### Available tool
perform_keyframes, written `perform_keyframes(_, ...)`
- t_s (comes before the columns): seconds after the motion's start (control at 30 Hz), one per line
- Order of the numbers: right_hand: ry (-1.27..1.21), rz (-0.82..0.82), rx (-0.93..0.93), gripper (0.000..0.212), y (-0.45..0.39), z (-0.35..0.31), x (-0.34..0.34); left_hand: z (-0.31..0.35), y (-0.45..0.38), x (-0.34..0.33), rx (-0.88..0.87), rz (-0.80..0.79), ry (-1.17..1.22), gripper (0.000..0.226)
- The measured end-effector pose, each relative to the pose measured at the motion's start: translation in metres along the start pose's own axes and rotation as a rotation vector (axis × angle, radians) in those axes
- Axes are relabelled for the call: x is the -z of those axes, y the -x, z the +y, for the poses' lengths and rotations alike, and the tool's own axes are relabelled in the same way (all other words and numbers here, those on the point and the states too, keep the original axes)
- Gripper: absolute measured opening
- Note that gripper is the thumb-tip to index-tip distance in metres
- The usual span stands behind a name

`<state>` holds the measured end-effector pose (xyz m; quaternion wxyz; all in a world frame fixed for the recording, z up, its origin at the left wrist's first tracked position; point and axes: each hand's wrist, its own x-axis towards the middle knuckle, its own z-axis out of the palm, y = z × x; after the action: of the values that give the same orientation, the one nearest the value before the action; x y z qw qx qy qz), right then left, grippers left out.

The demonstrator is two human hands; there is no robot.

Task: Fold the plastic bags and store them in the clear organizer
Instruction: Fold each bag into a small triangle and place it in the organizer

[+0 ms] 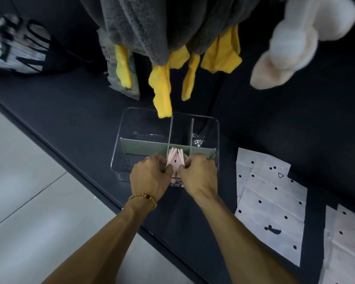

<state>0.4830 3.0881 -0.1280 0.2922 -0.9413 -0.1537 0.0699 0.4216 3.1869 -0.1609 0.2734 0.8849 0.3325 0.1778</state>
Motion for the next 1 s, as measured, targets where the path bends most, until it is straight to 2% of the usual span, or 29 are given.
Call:
perform_keyframes(0.13,-0.122,0.058,-0.007,0.015,0.004,0.001,-0.002,-0.007,0.003,-0.001,-0.057,-0.009,0.038,0.012)
perform_keyframes(0.23,-0.04,-0.081,0.035,0.02,0.004,0.001,-0.003,-0.01,0.003,0.001,-0.095,-0.054,0.036,0.015)
perform_keyframes(0.3,-0.014,-0.106,0.043,0.021,0.002,-0.001,-0.002,-0.01,0.003,0.003,-0.106,-0.071,0.033,0.015)
perform_keyframes(0.43,-0.217,0.049,0.034,0.02,0.01,0.009,0.008,-0.007,0.009,0.011,-0.109,-0.086,0.07,0.012)
perform_keyframes(0.6,-0.353,0.177,-0.034,0.015,0.035,0.056,0.041,0.013,0.038,0.022,0.012,-0.009,0.48,0.015)
perform_keyframes(0.73,-0.32,0.235,-0.188,0.016,0.062,0.11,0.067,0.045,0.08,0.009,0.056,-0.148,0.735,0.014)
perform_keyframes(0.8,-0.241,0.22,-0.246,0.019,0.075,0.141,0.077,0.059,0.098,-0.007,0.013,-0.243,0.728,0.013)
perform_keyframes(0.9,-0.103,0.167,-0.286,0.038,0.092,0.183,0.091,0.076,0.112,-0.035,-0.091,-0.402,0.627,0.017)
perform_keyframes(1.0,0.06,0.002,-0.2,0.055,0.103,0.218,0.1,0.09,0.112,-0.062,-0.301,-0.515,0.37,0.031)
